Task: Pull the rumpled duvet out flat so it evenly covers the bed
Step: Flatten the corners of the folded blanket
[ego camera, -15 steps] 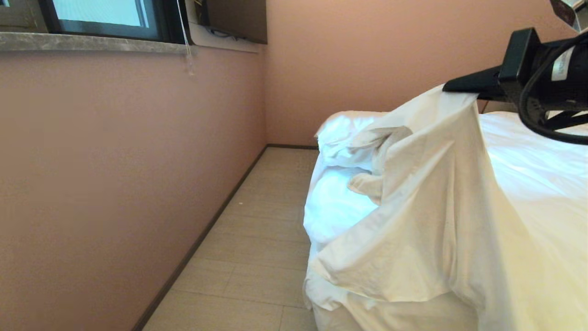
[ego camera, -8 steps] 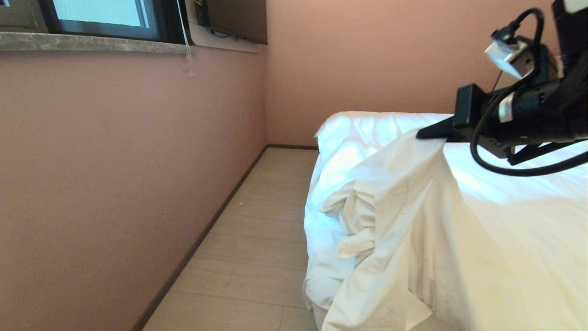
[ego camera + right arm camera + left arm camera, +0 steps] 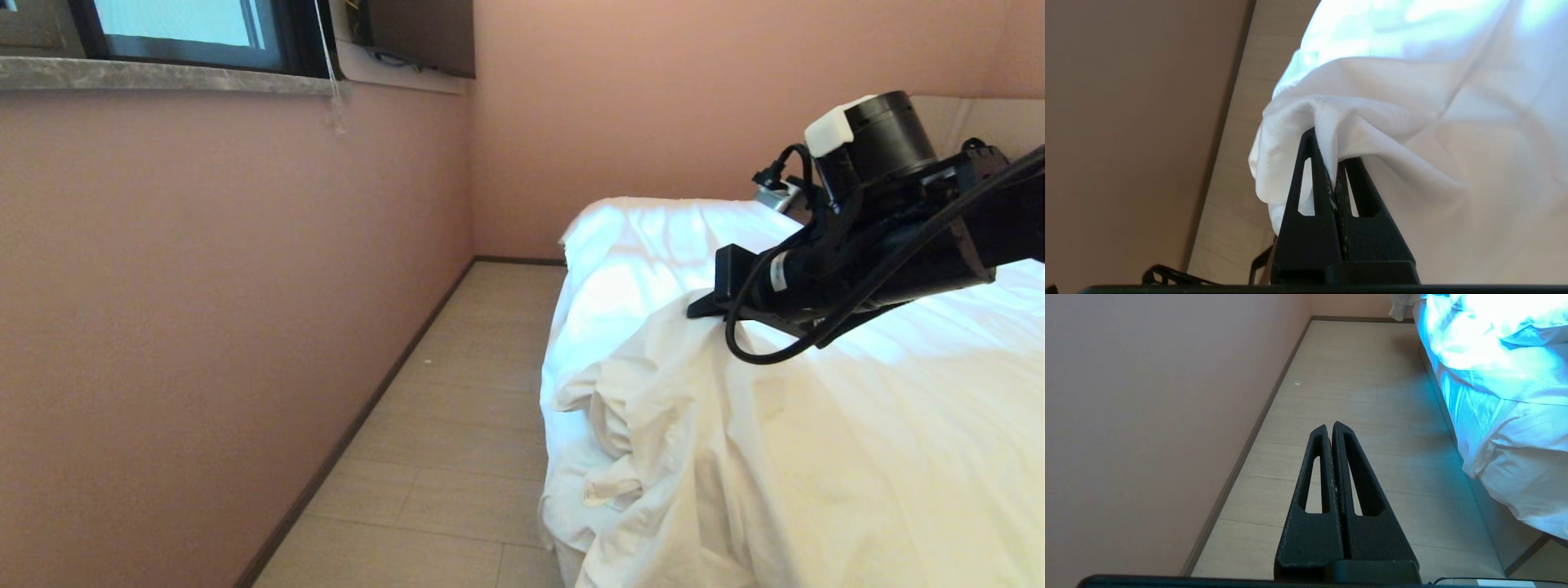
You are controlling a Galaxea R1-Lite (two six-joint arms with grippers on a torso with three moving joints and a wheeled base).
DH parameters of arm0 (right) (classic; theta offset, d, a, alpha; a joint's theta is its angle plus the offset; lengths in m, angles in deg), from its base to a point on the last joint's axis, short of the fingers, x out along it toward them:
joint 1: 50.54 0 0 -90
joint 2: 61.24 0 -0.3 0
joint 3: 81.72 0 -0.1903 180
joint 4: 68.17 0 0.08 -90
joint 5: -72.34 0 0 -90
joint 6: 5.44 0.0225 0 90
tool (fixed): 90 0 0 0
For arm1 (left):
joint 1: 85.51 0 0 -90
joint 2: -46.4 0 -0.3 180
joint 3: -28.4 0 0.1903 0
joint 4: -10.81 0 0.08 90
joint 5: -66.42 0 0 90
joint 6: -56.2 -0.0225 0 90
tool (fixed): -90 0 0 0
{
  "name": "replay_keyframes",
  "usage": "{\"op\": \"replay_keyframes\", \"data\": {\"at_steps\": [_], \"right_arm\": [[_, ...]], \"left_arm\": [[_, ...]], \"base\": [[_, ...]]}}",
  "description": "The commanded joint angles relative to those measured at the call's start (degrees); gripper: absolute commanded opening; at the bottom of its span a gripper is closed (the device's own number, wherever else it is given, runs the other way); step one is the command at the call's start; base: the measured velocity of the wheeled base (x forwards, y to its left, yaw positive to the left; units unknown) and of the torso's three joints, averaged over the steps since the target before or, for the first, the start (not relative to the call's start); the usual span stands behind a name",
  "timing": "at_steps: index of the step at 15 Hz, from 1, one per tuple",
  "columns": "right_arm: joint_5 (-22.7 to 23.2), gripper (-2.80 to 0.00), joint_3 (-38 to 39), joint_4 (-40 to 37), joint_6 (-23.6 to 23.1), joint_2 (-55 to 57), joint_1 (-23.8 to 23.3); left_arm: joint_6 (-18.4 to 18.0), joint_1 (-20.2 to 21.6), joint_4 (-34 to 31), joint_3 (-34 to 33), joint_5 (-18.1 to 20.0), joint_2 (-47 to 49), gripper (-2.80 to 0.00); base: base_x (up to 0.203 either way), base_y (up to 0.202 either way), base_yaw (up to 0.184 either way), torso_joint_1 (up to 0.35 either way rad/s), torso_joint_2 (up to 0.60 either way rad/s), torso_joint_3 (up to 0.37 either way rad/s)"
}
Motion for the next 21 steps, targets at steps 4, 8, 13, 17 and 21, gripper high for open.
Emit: {"op": "replay_keyframes", "data": {"at_steps": [4,8,13,17,21], "right_arm": [[-2.21,-2.8,-1.43,3.59,2.07,5.51,-1.88],[-4.78,-2.8,0.14,4.19,2.12,9.96,-1.27],[-6.38,0.0,0.21,4.85,2.18,14.78,-1.18],[-6.81,0.0,0.91,4.42,2.39,15.52,-1.18],[-6.93,0.0,2.34,3.99,2.39,8.49,1.05]], "left_arm": [[0.02,0.07,-0.02,0.0,-0.02,0.06,-2.8],[0.02,0.05,-0.02,0.01,-0.02,0.06,-2.8],[0.02,-0.01,-0.02,0.01,-0.1,0.06,-2.8],[0.02,0.07,-0.02,-0.08,-0.02,0.06,-2.8],[0.02,-0.01,-0.02,-0.04,-0.08,0.04,-2.8]], "base": [[0.0,0.0,0.0,0.0,0.0,0.0],[0.0,0.0,0.0,0.0,0.0,0.0],[0.0,0.0,0.0,0.0,0.0,0.0],[0.0,0.0,0.0,0.0,0.0,0.0],[0.0,0.0,0.0,0.0,0.0,0.0]]}}
